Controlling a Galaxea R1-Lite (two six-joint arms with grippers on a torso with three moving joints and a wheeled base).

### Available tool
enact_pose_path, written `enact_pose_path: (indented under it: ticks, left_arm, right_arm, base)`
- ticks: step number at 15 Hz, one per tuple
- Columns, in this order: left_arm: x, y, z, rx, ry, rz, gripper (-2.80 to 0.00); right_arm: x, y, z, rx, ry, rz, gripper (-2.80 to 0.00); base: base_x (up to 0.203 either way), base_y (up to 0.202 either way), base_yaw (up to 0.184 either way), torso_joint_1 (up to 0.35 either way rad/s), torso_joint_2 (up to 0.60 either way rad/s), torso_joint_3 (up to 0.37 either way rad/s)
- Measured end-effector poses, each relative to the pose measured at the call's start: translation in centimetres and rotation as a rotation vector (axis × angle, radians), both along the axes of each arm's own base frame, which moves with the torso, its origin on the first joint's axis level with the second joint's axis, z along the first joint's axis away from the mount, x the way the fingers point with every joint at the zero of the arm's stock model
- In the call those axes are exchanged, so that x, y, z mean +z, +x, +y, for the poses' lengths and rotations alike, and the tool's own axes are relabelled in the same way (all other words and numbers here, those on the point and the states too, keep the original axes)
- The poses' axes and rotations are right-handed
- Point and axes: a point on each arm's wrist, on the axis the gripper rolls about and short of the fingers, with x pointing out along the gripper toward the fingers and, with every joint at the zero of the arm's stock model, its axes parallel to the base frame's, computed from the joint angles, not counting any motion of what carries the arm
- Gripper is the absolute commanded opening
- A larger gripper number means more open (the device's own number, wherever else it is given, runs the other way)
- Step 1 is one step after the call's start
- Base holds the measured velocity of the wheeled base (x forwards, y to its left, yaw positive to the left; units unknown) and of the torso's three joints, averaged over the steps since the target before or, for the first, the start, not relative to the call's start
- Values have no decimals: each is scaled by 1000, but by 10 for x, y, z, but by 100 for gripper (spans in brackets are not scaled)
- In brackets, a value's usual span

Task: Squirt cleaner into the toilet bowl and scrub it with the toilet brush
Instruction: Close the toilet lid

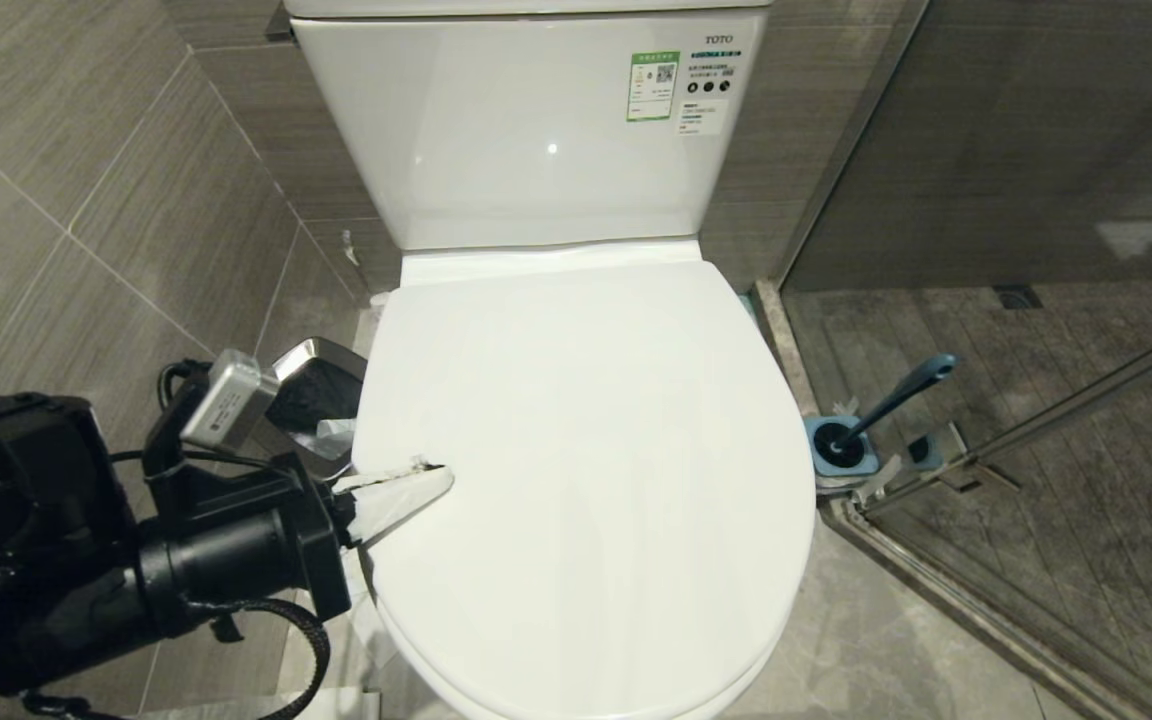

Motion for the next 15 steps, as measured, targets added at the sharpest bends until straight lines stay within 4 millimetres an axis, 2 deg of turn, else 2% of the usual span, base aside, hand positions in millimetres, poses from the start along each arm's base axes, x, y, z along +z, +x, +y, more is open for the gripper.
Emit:
enact_pose_path:
  ticks: [4, 15]
  left_arm:
    - [-20, 10, -10, -8, 78, 23, -280]
    - [-78, 29, -18, 15, 218, 204, -280]
  right_arm:
    - [0, 0, 0, 0, -1, 0, -280]
    - [0, 0, 0, -1, 0, 0, -280]
  base:
    - [0, 0, 0, 0, 0, 0]
    - [0, 0, 0, 0, 0, 0]
